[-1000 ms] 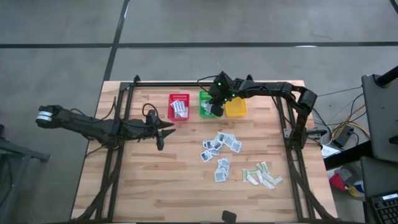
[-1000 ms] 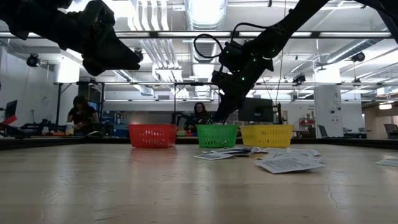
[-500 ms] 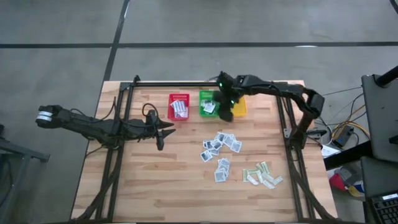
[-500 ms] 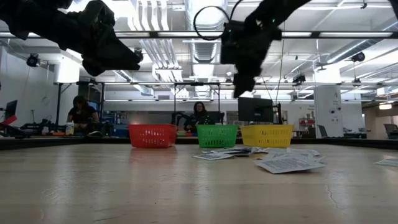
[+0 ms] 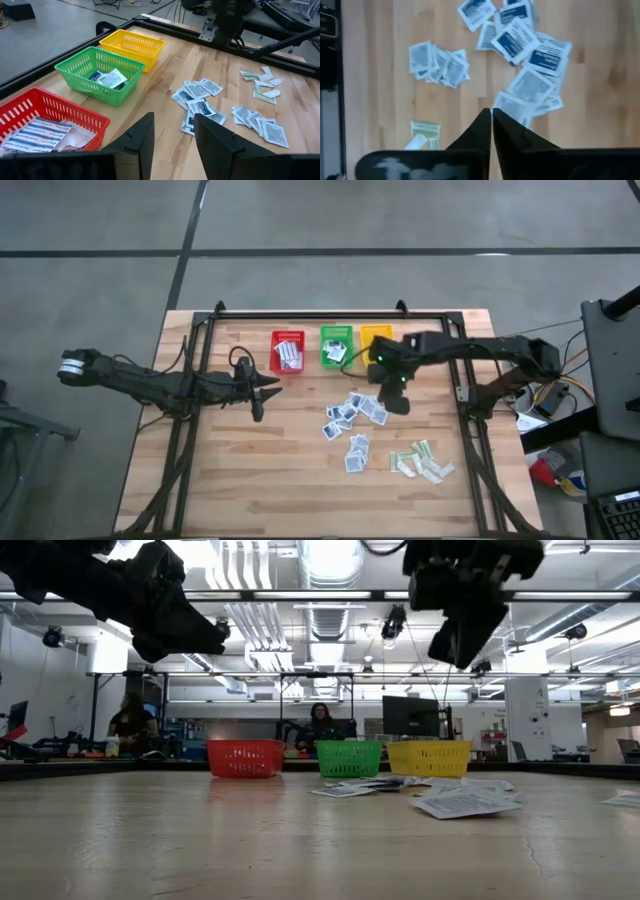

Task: Pick & Place First Aid Supplies
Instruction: Put the alcohol pad into the green basket

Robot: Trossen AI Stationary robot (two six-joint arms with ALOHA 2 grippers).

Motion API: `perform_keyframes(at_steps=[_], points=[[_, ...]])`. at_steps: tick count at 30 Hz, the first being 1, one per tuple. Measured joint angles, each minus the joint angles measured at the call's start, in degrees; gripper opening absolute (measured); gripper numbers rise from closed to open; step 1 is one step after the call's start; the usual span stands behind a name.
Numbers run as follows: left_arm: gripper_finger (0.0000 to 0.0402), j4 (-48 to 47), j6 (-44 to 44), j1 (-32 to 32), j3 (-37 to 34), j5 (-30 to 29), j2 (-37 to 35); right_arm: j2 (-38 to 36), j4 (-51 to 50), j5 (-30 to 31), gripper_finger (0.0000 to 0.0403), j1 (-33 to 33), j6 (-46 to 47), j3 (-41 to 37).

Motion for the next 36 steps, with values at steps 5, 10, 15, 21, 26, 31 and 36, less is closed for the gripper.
perform_keyframes(at_steps=[5,10,15,21,26,31,36], points=[[0.0133,-0.21,0.03,0.00,-0.02,0.00,0.00,-3.57,11.17,-0.17,0.0009,5.69,4.34,-6.61],[0.0133,-0.41,0.04,0.02,-0.02,0.00,0.00,-3.95,17.16,-0.10,0.0008,8.60,4.37,-11.36],[0.0133,-0.43,-0.01,0.01,-0.02,0.00,0.00,-1.72,16.97,0.37,0.0008,8.58,4.97,-13.73],[0.0133,-0.44,-0.29,0.02,0.00,0.00,0.00,0.87,16.89,4.44,0.0011,7.94,8.27,-14.24],[0.0133,-0.46,-1.18,0.02,-0.02,-0.02,0.00,3.15,16.15,4.16,0.0035,7.96,8.28,-14.22],[0.0133,-0.46,-1.58,0.00,-0.02,0.00,0.00,6.84,15.70,4.24,0.0077,7.88,8.19,-14.24],[0.0133,-0.46,-1.62,0.00,-0.02,0.00,0.00,9.93,15.48,4.43,0.0120,7.33,7.56,-14.24]])
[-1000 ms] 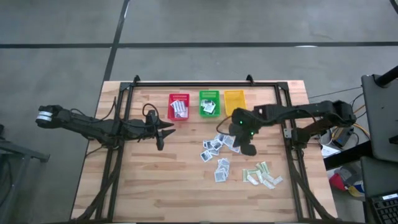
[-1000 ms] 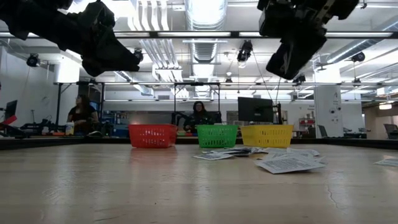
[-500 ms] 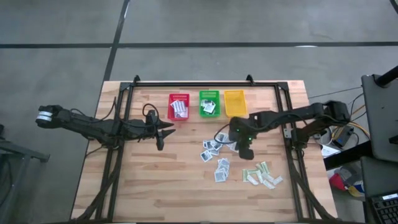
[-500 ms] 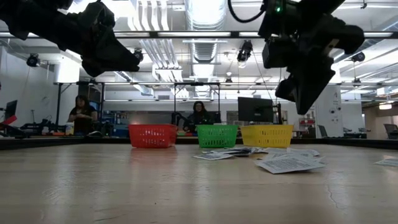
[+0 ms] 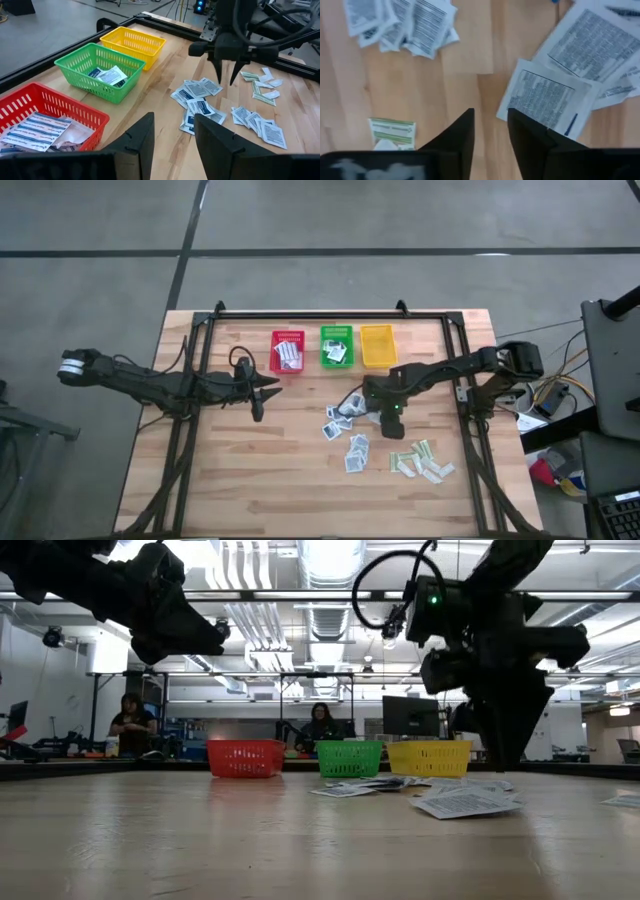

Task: Pick & Place First Aid Supplies
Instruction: Put the alcohol pad into the green basket

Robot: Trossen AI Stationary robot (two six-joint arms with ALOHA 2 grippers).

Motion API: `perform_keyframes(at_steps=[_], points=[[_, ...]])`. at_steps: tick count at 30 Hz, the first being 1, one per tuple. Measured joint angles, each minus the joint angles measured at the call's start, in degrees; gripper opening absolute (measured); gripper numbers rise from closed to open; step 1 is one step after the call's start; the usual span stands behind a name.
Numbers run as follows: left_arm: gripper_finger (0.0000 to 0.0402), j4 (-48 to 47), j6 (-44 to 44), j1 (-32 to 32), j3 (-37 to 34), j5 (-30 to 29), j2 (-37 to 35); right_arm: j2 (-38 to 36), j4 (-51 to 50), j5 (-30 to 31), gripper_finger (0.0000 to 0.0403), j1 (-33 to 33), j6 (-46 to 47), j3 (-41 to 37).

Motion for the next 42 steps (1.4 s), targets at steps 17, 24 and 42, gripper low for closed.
perform_keyframes(at_steps=[17,24,42], points=[[0.0133,-0.42,0.27,0.01,0.01,-0.02,0.00,-0.89,-1.99,9.10,0.0153,-0.42,-0.06,3.34],[0.0133,-0.46,0.28,0.01,0.01,-0.02,0.00,2.09,-2.03,10.67,0.0148,-0.55,-1.54,3.61],[0.0133,-0.68,0.37,0.00,0.00,-0.02,0.00,4.85,-1.86,10.64,0.0135,-0.31,-1.80,3.41]])
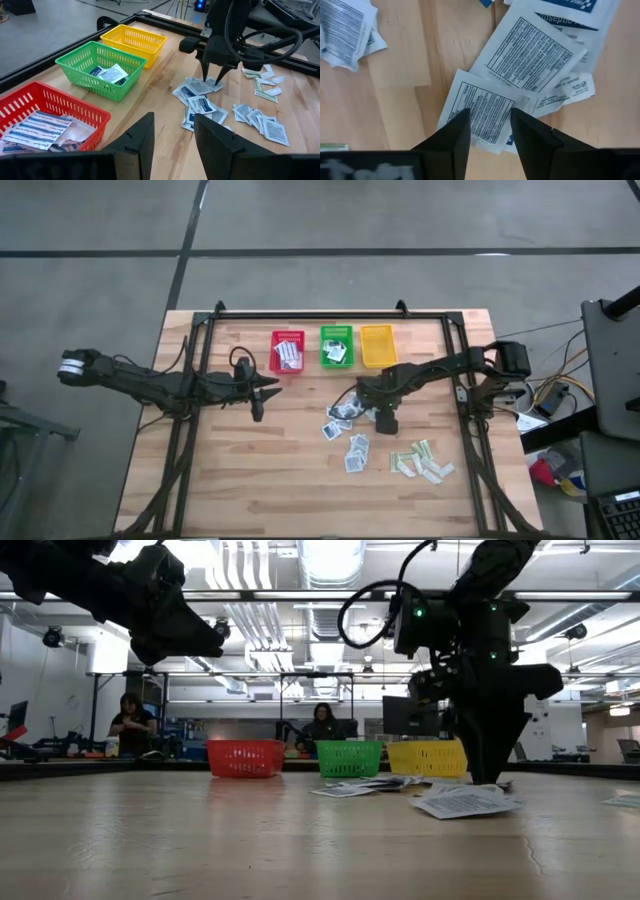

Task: Pick & Place First Aid Supplies
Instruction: Put the alcohol pad into the green basket

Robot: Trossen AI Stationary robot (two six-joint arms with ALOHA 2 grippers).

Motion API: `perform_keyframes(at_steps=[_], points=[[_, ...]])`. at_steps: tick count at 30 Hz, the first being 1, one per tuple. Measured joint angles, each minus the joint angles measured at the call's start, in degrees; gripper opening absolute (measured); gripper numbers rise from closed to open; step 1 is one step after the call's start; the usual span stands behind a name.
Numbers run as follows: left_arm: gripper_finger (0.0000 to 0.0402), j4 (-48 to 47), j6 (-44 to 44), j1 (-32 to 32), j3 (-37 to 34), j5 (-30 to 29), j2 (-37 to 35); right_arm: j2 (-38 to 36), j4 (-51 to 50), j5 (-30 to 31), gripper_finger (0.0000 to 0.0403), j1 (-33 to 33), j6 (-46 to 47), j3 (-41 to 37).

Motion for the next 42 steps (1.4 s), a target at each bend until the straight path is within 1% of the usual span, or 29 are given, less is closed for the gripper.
perform_keyframes(at_steps=[8,11,18,27,33,42], points=[[0.0133,0.00,0.07,-0.01,0.01,0.00,0.00,-5.10,-2.18,-0.10,0.0139,0.00,4.02,0.02],[0.0133,-0.02,0.07,0.01,0.00,0.01,0.00,-5.51,-3.27,-0.11,0.0141,0.03,4.27,0.02],[0.0133,0.02,0.07,0.00,0.00,0.00,0.00,-3.05,-2.85,-0.09,0.0146,0.02,4.25,-0.29],[0.0133,-0.08,0.04,0.01,0.01,0.02,0.00,1.37,-2.44,0.04,0.0135,0.01,3.77,-0.39],[0.0133,-0.03,0.04,-0.01,0.01,0.02,0.00,1.15,-2.36,0.09,0.0120,0.00,3.16,-0.50],[0.0133,-0.06,0.04,0.00,0.00,0.02,0.00,1.23,-2.33,1.43,0.0077,0.04,4.01,-0.57]])
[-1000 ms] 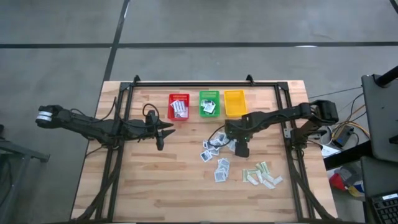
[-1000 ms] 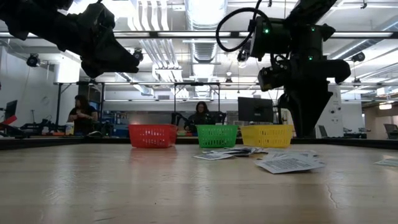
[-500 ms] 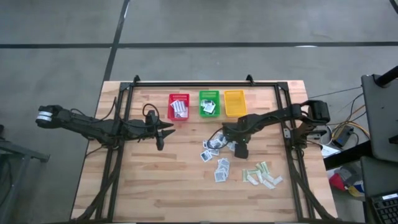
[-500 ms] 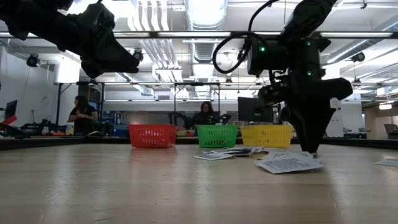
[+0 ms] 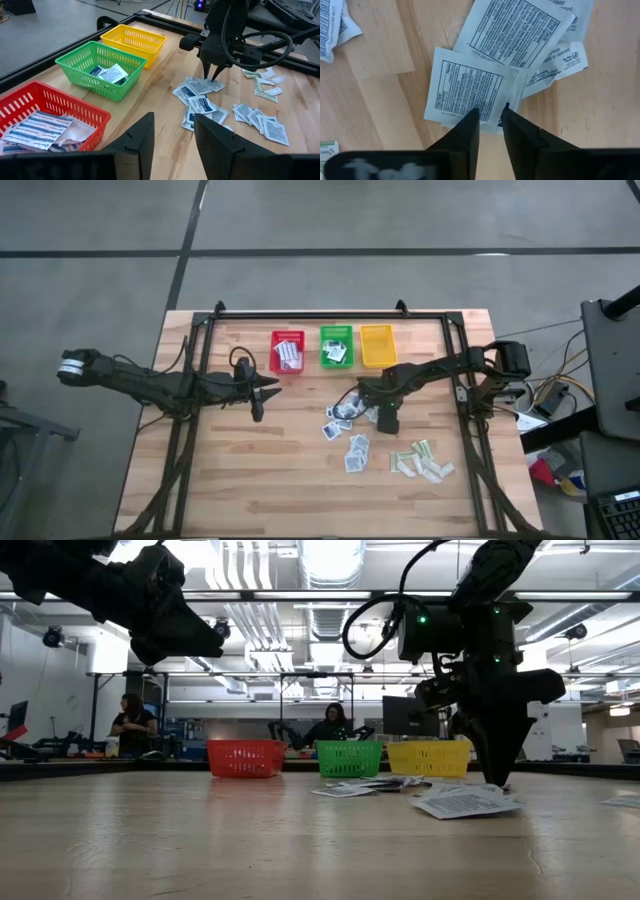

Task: Pick & Place First Aid Supplies
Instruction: Put the alcohol pad into the green basket

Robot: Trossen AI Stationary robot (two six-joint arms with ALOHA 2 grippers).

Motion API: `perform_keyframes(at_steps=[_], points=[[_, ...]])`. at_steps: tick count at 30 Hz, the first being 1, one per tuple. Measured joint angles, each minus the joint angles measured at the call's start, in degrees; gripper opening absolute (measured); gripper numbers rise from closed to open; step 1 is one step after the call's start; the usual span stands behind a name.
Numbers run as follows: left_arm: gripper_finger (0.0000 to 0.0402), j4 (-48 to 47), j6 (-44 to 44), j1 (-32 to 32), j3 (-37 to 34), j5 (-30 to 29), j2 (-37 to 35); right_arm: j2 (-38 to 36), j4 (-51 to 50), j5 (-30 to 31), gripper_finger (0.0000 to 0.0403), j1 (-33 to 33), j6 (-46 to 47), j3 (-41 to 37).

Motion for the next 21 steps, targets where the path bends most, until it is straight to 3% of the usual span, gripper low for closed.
perform_keyframes(at_steps=[15,21], points=[[0.0133,0.01,0.62,0.00,0.00,-0.02,0.00,0.07,-0.16,0.44,0.0012,-0.06,0.64,-0.02],[0.0133,-0.01,0.63,0.00,0.00,-0.02,0.00,-0.05,-0.39,1.39,0.0008,-0.04,0.66,-0.02]])
